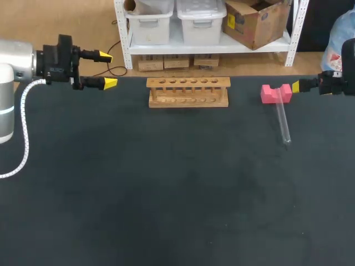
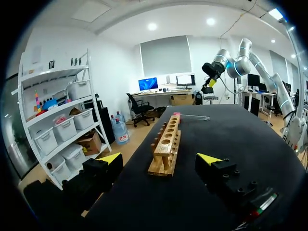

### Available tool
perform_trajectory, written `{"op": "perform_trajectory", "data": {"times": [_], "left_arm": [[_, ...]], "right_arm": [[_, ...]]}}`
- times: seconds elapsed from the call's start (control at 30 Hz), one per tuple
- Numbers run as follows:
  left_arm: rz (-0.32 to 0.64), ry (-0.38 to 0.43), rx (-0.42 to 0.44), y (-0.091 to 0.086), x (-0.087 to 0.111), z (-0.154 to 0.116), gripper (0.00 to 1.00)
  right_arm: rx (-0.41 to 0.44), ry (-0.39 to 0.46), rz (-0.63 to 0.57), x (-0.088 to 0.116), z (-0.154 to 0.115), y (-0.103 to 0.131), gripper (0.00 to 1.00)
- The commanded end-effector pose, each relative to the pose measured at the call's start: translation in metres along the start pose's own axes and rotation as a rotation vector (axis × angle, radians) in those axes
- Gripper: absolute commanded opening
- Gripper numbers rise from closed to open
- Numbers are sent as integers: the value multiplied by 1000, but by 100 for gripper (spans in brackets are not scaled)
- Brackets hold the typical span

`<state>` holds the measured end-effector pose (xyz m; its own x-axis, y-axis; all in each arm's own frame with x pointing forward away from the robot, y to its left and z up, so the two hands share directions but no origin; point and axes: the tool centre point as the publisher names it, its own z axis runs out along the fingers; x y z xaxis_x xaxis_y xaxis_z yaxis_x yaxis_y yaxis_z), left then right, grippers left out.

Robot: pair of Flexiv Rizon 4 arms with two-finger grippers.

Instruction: Grasp the test tube, adjust it, and insert it.

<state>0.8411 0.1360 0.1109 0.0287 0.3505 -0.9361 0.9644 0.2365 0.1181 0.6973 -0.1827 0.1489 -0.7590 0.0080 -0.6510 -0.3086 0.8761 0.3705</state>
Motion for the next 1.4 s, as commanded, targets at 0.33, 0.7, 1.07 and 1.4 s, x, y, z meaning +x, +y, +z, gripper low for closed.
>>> {"op": "perform_trajectory", "data": {"times": [0.33,0.7,1.07,1.4], "left_arm": [[-10,19,14,-5,0,-4,100],[-10,19,14,-5,0,-4,100],[-10,19,14,-5,0,-4,100],[-10,19,14,-5,0,-4,100]], "right_arm": [[1,0,-1,0,0,0,100],[178,-33,-78,-2,14,7,100],[599,-164,-98,-15,28,9,100],[788,-335,-41,-17,45,-5,100]]}}
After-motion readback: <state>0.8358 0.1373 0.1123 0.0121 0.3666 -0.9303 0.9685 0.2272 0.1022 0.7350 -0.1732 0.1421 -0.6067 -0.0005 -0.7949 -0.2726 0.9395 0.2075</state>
